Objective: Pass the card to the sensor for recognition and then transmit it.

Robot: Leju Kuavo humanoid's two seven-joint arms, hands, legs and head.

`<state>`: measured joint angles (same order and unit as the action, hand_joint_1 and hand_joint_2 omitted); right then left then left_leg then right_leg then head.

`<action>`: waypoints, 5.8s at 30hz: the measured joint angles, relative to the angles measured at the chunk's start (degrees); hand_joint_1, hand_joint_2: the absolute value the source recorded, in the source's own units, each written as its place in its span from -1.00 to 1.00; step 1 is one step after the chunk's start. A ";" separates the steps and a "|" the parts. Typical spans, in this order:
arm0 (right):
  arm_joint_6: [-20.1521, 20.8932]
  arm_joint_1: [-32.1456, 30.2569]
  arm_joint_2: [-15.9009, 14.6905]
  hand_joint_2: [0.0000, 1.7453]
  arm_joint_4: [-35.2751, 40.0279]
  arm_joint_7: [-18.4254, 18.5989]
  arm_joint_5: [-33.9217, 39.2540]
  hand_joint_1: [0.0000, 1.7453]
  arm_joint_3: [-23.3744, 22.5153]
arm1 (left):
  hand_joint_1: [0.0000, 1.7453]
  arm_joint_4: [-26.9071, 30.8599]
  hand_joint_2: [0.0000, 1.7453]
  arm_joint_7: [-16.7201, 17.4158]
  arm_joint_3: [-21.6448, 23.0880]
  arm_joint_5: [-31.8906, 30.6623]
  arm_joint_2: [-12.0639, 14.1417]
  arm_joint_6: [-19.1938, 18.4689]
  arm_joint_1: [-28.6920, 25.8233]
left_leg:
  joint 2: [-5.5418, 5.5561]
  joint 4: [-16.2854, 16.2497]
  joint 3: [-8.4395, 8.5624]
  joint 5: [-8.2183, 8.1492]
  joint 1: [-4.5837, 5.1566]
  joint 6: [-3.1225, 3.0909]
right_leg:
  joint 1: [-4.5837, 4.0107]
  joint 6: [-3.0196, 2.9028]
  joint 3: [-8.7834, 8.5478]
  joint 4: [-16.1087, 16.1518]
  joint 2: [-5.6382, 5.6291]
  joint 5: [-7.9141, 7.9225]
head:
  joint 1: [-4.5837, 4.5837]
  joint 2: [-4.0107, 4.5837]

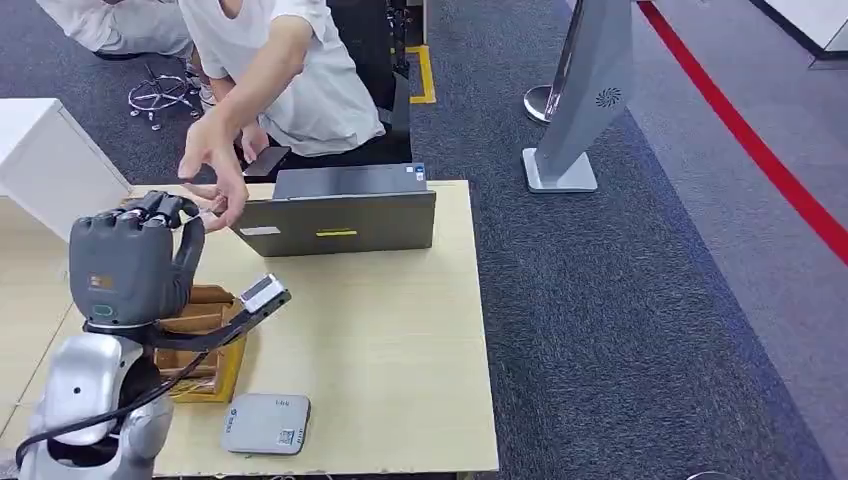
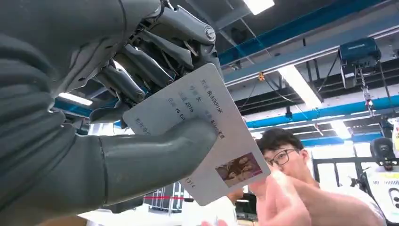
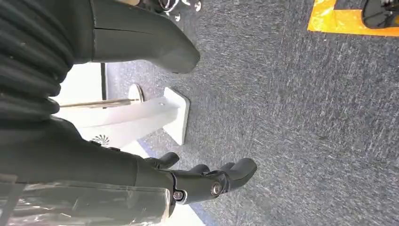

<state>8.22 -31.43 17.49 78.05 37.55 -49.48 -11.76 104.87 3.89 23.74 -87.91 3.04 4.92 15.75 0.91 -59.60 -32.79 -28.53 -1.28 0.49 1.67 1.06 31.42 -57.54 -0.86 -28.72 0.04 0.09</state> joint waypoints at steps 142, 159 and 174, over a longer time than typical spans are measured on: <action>0.90 -4.34 0.04 1.00 12.28 0.00 0.94 -1.00 3.24 | -1.00 -3.87 1.00 1.42 -6.27 -0.02 3.19 5.79 -29.51 | -0.06 0.04 -0.11 -0.07 0.00 0.01 | 0.01 0.09 0.10 0.03 -0.02 -0.08 | 0.04 0.00; 1.40 -4.37 0.04 1.00 13.13 0.00 0.11 -1.00 2.78 | -1.00 -5.53 1.00 1.49 -6.27 -0.02 5.44 6.27 -32.54 | -0.06 0.04 -0.13 -0.07 0.00 0.01 | 0.01 0.10 0.11 0.03 -0.02 -0.10 | 0.04 0.00; 2.78 -4.69 0.04 1.00 14.16 0.00 -0.24 -1.00 1.57 | -1.00 -5.53 1.00 2.01 -6.80 -0.02 7.67 6.51 -33.66 | -0.05 0.04 -0.12 -0.07 0.00 0.01 | 0.01 0.10 0.10 0.03 -0.01 -0.10 | 0.07 0.00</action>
<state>10.99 -36.12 17.53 92.21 37.55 -49.72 -10.19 99.34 5.90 16.94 -87.93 10.71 11.43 -17.90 0.86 -59.56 -32.91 -28.60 -1.28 0.50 1.68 1.16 31.52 -57.51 -0.87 -28.82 0.11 0.09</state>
